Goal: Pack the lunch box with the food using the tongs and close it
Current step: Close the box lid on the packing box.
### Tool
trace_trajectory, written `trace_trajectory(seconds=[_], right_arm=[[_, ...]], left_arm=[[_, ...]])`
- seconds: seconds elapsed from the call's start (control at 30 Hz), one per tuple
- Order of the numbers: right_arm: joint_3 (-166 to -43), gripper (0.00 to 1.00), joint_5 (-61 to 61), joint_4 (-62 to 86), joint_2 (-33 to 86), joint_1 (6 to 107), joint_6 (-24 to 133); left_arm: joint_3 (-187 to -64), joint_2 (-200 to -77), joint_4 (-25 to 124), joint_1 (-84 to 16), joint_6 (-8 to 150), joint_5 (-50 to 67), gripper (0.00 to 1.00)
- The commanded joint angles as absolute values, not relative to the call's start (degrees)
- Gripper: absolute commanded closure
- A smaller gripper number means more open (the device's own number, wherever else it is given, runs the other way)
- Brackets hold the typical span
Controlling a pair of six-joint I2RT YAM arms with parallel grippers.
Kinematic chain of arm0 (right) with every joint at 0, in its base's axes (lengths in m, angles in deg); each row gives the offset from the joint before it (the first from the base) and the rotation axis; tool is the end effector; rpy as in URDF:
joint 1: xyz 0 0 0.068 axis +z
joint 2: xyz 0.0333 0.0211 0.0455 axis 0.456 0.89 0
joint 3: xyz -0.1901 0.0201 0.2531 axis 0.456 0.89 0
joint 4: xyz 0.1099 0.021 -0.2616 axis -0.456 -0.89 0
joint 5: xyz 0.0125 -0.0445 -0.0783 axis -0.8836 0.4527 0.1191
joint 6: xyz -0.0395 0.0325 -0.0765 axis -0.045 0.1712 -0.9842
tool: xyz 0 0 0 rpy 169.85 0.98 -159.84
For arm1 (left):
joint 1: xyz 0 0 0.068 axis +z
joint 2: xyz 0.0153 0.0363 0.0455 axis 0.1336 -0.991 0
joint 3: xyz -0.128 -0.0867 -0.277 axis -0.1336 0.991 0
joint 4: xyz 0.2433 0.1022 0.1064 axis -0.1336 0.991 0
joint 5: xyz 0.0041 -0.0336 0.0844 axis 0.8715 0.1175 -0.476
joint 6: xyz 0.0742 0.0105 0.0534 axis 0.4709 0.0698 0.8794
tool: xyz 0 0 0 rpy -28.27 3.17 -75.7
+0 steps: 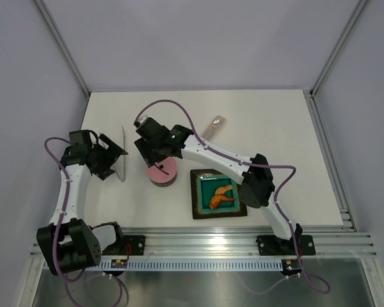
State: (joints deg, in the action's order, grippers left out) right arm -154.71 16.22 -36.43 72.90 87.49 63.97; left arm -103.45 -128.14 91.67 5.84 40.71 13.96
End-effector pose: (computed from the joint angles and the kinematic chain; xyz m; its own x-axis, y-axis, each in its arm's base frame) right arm 0.2966 0.4963 0.2867 -0.5976 -0.4945 -0.6312 -0.6734 0.7368 0.0603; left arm 0.2502 0.0402 0.2577 -0.5270 -0.7951 -0.3003 -0.6021 0.5986 -0.5284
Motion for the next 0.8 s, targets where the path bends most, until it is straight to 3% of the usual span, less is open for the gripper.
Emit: trace_trajectory(seconds=[0.0,0.33,0.77], right_arm=[[-157.6,0.34,18.6,-37.5,71.6,87.1,63.2],[-159.2,0.33,20.2,-41.3,82.4,87.0,63.1],[-154.6,0.33,19.3,-36.8,67.5,87.0,62.9]], left_arm=[[-103.0,-127.9,89.6,6.2,41.4,13.4,0.08],[-102.7,-127.9,89.3,6.2,41.5,13.5,0.08],[-103.0,-128.4,89.0,6.1,41.3,13.6,0.08]])
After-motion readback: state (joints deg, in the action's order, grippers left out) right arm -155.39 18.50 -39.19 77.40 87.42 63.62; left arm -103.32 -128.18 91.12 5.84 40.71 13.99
